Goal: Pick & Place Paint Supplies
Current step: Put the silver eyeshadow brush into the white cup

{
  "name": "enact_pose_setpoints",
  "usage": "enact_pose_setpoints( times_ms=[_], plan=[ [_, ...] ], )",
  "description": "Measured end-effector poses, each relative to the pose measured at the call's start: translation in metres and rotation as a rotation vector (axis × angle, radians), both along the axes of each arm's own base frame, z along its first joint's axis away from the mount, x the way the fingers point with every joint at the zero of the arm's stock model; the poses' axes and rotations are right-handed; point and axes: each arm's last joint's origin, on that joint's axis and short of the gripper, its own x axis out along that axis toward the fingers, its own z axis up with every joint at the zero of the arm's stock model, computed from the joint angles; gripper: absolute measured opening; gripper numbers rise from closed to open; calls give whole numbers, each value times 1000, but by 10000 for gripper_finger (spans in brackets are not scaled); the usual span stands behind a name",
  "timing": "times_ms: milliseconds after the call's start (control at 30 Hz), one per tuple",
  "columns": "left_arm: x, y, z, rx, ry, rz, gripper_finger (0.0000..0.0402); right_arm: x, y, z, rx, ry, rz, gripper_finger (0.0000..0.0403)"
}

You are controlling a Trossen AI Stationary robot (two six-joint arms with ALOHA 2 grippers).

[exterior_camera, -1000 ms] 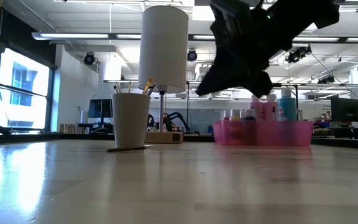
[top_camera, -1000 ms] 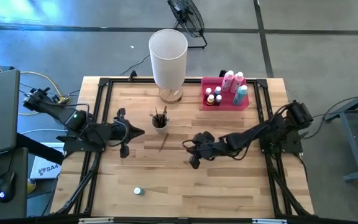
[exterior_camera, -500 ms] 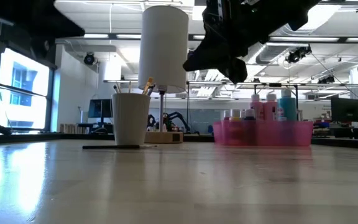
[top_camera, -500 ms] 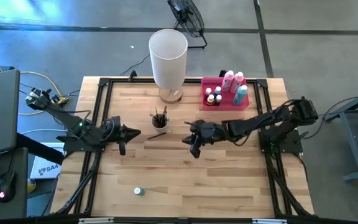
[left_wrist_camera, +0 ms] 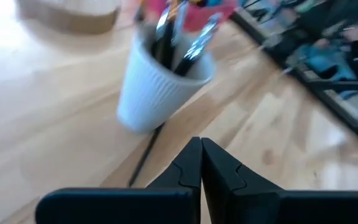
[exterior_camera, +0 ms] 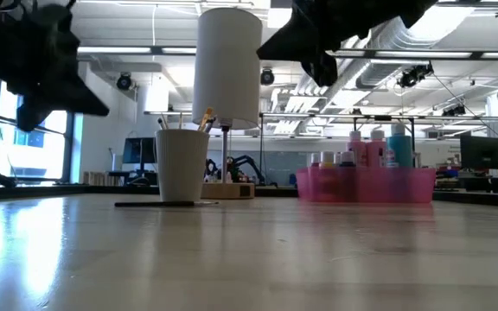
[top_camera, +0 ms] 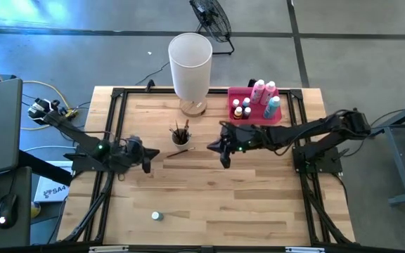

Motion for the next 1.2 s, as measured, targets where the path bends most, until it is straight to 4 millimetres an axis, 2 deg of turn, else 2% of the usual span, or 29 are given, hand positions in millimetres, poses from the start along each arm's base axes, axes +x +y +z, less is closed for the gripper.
enact_pose_setpoints(
  times_ms=[200,500,733,900,1200],
  plan=[
    [10,-1,-21,-40,73,124,1,-8,-8,11,-35,-12,-40,3],
    [34,11,-47,-174,157,256,0,-13,-9,16,-100,-15,-61,3],
    [50,23,-55,-229,225,182,0,-14,-13,17,-106,-10,-70,3],
    [58,31,-61,-268,230,196,0,-14,-14,16,-123,2,-66,3],
    [63,31,-72,-308,248,206,0,-14,-14,15,-154,4,-53,2]
  ],
)
